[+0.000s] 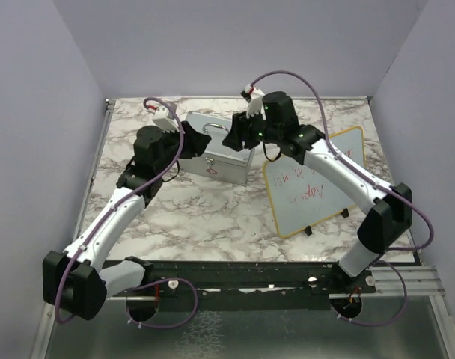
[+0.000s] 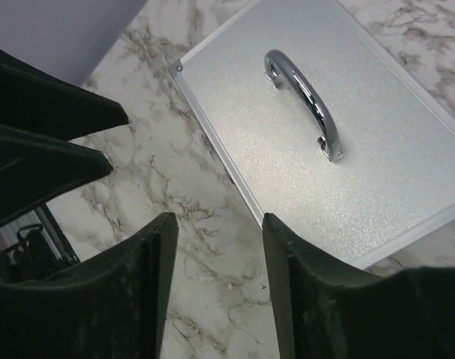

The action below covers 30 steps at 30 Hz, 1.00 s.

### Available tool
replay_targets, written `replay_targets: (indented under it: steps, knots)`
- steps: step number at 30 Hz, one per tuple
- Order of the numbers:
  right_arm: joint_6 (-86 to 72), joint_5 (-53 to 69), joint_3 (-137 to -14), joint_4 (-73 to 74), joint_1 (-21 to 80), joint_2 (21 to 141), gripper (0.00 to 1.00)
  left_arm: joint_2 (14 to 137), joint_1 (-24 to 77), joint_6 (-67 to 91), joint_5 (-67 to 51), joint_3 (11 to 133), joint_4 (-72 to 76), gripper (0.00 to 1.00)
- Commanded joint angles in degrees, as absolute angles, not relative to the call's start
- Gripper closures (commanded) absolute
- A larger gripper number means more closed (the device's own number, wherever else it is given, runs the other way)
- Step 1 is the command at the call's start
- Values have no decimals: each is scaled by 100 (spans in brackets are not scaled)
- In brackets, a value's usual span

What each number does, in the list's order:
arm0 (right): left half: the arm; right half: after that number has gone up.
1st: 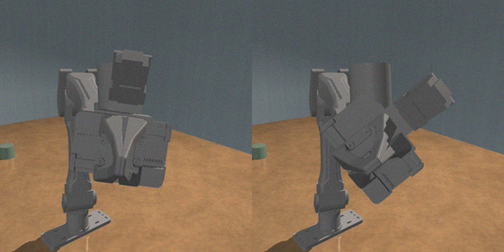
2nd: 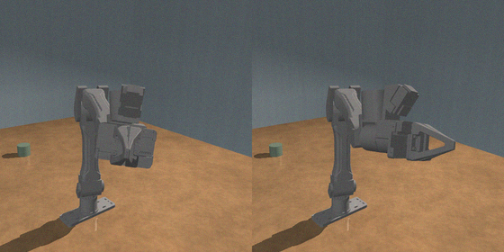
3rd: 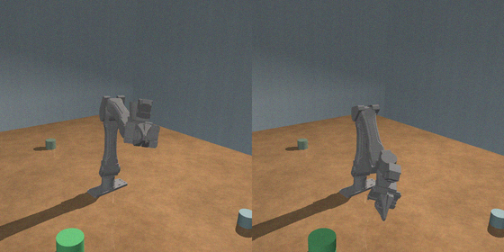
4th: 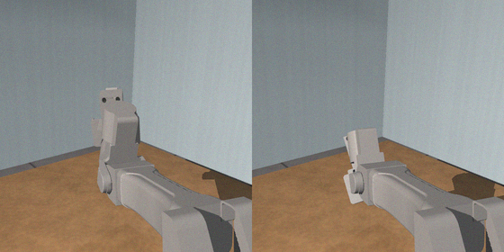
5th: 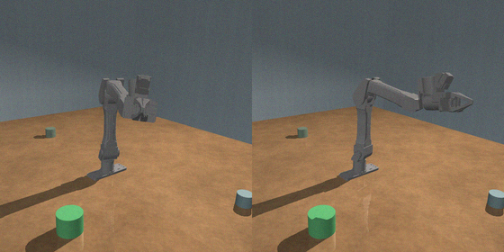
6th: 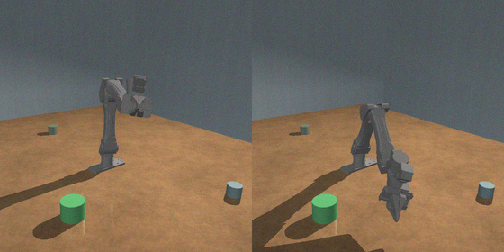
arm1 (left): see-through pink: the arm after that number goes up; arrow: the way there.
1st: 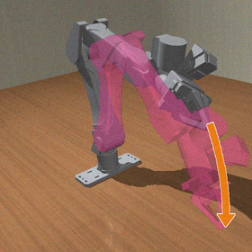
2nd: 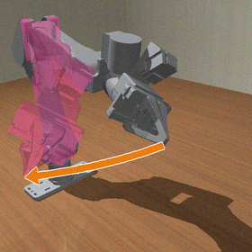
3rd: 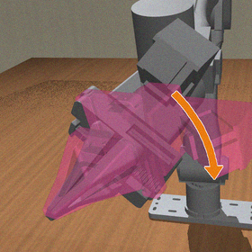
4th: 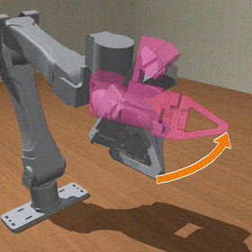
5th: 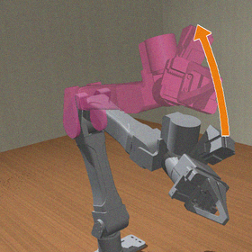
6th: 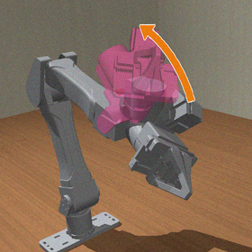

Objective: Organize the medicine kit
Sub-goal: Reset both arms

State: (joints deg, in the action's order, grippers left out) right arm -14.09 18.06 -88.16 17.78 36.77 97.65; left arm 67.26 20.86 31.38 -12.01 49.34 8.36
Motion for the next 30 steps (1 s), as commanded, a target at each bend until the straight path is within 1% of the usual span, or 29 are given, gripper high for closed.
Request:
replay_targets:
  steps: [1,4,5,10,11,12,16,19,23,30]
  knots:
    - [-1279,1082,-9040,2511,3700,8776,37,6067,2101,2312,-1053,5972,-993,45]
    - [-1283,542,-8866,2931,3701,7951,2,5862,2104,2046,-1256,6574,-1677,37]
    - [-1283,349,-8780,3063,3700,7696,0,5797,2108,2025,-1337,6720,-1855,35]
    - [-1486,-573,-8264,3665,3700,6315,0,5351,2109,2168,-1764,6983,-2341,24]
    - [-1567,-629,-8144,3727,3700,6013,0,5227,2104,2223,-1819,6953,-2392,5]
    - [-1633,-638,-8008,3783,3700,5738,0,5105,2108,2287,-1880,6905,-2428,2]
    - [-2182,-542,-7489,3859,3700,4772,0,4824,2122,2565,-2243,6656,-2516,1]
    - [-2716,-510,-7130,3970,3700,4344,0,4642,2126,2894,-2339,6365,-2425,1]
    - [-3084,-475,-6952,4252,3700,4242,0,4264,2122,3142,-2319,6141,-2285,1]
    - [-3060,-588,-6988,4300,3700,4293,0,3514,2124,3405,-2041,5638,-2147,1]
